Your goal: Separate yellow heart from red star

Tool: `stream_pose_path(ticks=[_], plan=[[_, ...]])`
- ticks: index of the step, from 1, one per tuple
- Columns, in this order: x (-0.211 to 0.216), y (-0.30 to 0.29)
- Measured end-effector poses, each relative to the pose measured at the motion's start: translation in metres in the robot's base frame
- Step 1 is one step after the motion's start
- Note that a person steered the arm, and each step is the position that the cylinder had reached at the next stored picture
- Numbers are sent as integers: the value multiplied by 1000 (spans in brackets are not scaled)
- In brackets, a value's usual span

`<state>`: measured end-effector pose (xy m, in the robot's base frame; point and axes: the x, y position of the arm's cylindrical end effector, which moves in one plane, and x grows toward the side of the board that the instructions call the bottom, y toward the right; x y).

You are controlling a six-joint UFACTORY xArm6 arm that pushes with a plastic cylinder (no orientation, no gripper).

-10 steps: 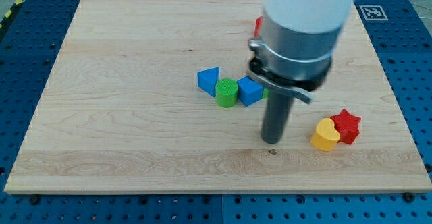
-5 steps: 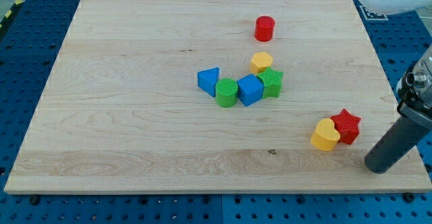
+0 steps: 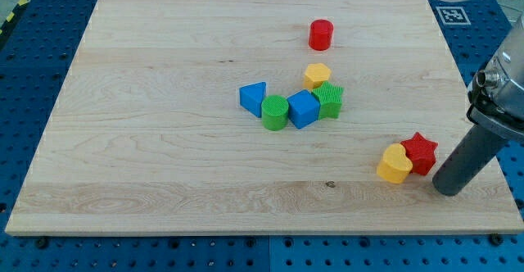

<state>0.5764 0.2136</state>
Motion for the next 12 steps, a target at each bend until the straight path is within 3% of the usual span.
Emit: stream_pose_path(ticks=[4,7,12], plan=[[-9,-30],[-45,-31],[-47,-41]])
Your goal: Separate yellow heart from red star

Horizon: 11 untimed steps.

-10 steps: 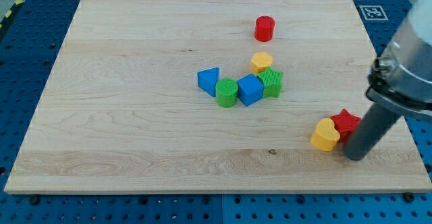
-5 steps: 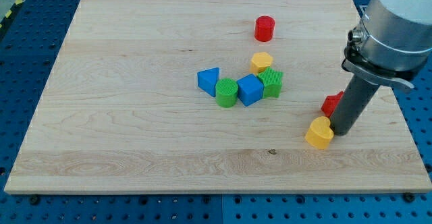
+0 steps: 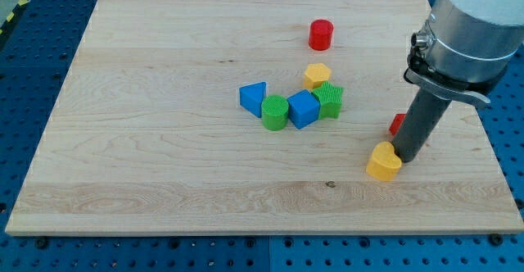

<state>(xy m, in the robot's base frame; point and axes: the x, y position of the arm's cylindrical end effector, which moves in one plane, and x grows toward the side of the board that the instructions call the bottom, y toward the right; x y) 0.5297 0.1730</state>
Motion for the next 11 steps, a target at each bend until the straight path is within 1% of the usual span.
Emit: stream_pose_path(ticks=[2,6,7,10,11], plan=[[-4,0],[12,-4],[12,-22],[16,-25],[25,-22]])
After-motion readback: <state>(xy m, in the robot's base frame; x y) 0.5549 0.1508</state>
